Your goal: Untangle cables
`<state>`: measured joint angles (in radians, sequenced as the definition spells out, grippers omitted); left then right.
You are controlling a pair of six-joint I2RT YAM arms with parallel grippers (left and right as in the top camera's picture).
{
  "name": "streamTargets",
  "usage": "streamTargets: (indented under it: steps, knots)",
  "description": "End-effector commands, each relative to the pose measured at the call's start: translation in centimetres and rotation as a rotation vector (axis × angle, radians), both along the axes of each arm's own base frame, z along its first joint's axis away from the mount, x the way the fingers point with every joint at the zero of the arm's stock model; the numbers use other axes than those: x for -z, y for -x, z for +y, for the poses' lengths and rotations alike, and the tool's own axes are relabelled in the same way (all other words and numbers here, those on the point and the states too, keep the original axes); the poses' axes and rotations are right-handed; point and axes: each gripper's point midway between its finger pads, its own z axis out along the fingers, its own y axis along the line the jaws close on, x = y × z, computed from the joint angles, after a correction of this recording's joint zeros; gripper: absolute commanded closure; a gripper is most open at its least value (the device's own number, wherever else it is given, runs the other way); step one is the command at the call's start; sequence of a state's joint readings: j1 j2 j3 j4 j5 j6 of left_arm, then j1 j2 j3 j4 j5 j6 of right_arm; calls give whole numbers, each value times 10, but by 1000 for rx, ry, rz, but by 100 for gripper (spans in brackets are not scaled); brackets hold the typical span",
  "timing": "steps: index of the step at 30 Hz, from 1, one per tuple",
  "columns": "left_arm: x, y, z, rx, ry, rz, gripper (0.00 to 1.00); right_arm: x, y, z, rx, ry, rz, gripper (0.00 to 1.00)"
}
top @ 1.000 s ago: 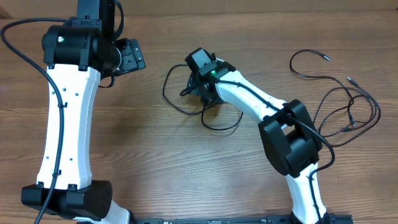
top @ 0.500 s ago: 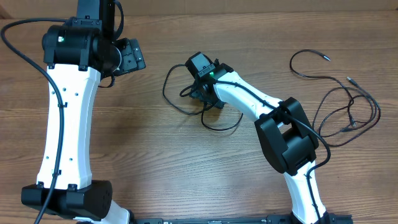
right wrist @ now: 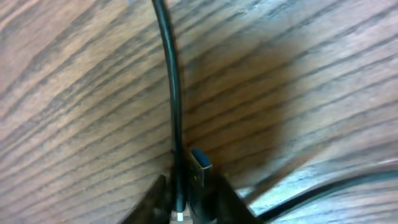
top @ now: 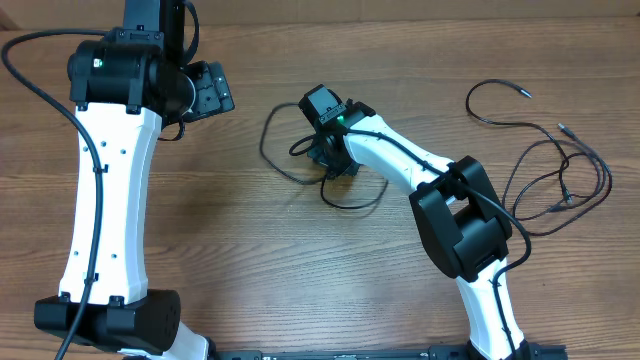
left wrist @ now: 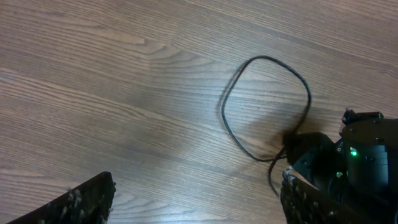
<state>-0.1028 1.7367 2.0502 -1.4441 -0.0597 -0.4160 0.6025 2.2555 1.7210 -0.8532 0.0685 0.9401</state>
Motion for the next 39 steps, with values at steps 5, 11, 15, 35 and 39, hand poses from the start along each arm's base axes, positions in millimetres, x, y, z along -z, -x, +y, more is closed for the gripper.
streamTargets:
  steps: [5, 11, 15, 35, 39]
  knots:
    - [-1, 1, -1, 12, 2, -1, 15, 6, 3, 3, -3, -16, 23, 85]
    - [-1, 1, -1, 13, 2, -1, 15, 6, 3, 3, -3, -16, 22, 90]
    - [-1, 1, -1, 13, 2, -1, 15, 1, 0, 0, -2, -16, 17, 90]
    - [-1, 0, -1, 13, 2, -4, 15, -187, -45, -223, 47, 222, -233, 93]
    - [-1, 0, -1, 13, 2, -5, 15, -200, -33, -298, 145, 264, -210, 92]
